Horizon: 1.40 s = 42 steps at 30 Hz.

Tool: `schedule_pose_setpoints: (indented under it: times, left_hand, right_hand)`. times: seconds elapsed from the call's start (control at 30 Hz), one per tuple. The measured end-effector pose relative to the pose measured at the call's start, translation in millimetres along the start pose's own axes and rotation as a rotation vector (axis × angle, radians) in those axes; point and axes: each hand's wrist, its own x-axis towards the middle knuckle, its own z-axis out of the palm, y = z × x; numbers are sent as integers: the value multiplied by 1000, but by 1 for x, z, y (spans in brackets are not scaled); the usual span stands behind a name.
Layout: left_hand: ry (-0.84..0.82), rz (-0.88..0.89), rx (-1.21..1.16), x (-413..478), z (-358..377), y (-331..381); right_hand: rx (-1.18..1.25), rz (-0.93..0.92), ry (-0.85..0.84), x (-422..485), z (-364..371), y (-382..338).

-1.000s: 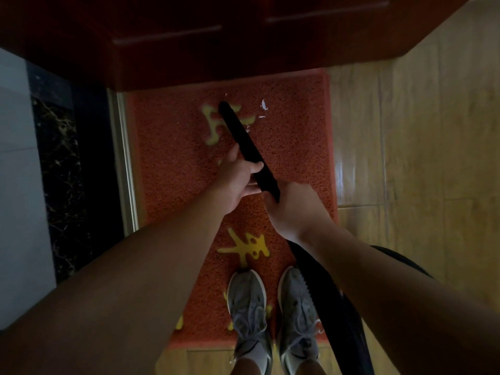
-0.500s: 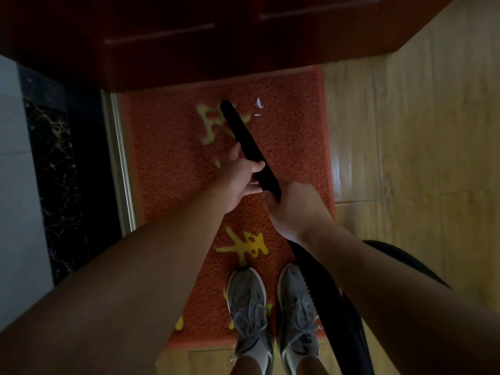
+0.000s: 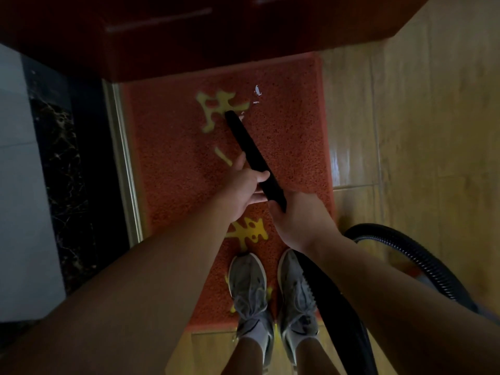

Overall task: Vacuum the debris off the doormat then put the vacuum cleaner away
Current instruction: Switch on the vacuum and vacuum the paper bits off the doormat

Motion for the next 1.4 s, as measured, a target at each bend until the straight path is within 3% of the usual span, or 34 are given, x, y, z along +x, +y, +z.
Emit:
schedule_pose_setpoints:
  times: [1.4]
  left_hand:
    - [-71, 37, 42, -6, 62, 2]
  right_hand:
    - [75, 104, 63, -14, -31, 37]
